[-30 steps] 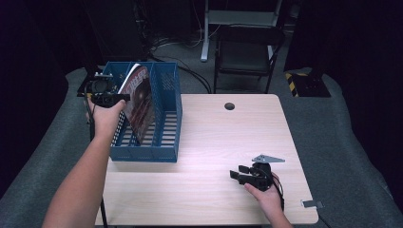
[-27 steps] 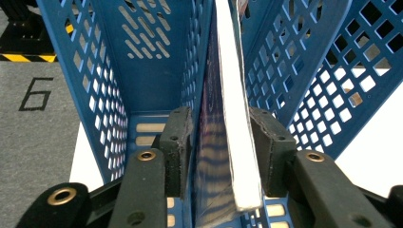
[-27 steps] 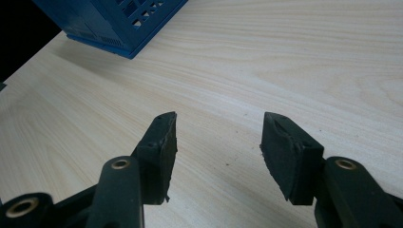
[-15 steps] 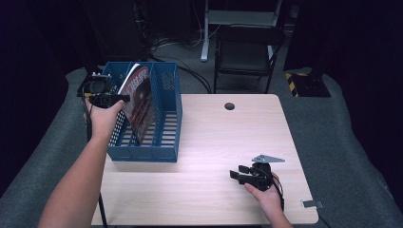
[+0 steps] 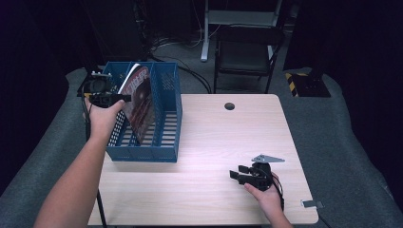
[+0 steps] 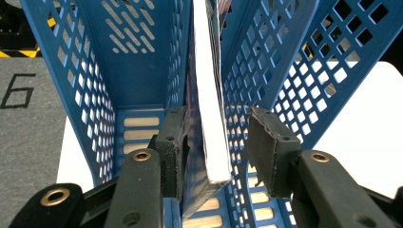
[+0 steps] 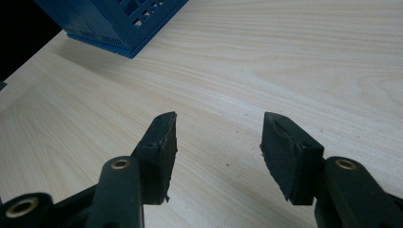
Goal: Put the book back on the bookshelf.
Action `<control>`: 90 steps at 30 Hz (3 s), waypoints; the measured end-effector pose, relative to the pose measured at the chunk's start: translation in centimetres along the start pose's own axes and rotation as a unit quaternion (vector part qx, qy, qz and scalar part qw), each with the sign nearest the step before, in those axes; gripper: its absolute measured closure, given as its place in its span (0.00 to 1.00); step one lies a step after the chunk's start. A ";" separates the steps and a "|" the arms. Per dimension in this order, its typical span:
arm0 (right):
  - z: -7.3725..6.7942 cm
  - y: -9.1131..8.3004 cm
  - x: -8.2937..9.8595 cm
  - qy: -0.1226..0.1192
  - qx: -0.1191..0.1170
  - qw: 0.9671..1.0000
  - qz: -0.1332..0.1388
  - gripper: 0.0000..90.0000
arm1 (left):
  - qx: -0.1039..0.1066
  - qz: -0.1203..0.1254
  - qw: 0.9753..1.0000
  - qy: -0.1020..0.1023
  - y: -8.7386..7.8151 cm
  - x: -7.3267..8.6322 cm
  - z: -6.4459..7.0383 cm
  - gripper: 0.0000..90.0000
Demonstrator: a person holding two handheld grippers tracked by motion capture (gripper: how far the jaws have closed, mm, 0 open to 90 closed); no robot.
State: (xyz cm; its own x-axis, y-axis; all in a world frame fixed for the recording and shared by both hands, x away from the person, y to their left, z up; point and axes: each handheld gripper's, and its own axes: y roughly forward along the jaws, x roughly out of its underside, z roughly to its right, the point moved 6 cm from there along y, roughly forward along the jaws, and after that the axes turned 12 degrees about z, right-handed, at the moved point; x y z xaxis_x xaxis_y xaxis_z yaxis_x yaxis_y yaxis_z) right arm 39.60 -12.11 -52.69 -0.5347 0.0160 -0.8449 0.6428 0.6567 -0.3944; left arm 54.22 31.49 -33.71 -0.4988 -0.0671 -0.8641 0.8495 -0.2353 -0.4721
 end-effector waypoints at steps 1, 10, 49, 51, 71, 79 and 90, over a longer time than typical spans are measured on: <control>0.0 0.0 0.0 0.000 0.000 1.000 0.000 0.51 | 0.001 -0.004 1.000 0.001 -0.2 0.0 0.0 0.65; 0.1 0.2 0.1 -0.003 -0.004 1.000 -0.004 0.51 | 0.010 0.003 1.000 0.008 -1.1 -0.8 0.1 0.64; 0.0 0.0 -0.1 -0.006 -0.005 1.000 0.000 0.51 | 0.092 0.002 0.993 0.078 -7.9 -1.5 4.0 0.60; 0.0 0.0 -0.1 -0.006 -0.005 1.000 0.000 0.51 | 0.109 0.001 0.990 0.086 -8.2 -1.2 4.6 0.60; 0.0 -0.2 -0.3 -0.003 -0.002 1.000 0.004 0.51 | 0.232 -0.038 0.964 0.125 -7.7 5.9 10.7 0.58; 0.0 -0.1 -0.3 -0.006 -0.002 1.000 0.004 0.51 | 0.256 -0.050 0.954 0.150 -7.0 9.3 12.0 0.58; 0.0 -0.1 -0.2 -0.007 -0.002 1.000 0.003 0.51 | 0.291 -0.051 0.944 0.149 -6.9 13.2 13.3 0.56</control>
State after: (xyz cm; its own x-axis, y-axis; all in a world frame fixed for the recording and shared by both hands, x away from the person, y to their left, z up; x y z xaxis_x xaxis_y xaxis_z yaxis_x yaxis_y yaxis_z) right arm 39.68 -12.22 -52.45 -0.5227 0.0098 -0.8524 0.6435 0.6603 -0.3870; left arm 39.53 19.32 -39.54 -0.4287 0.2404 -0.8709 0.5182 -0.7242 -0.4550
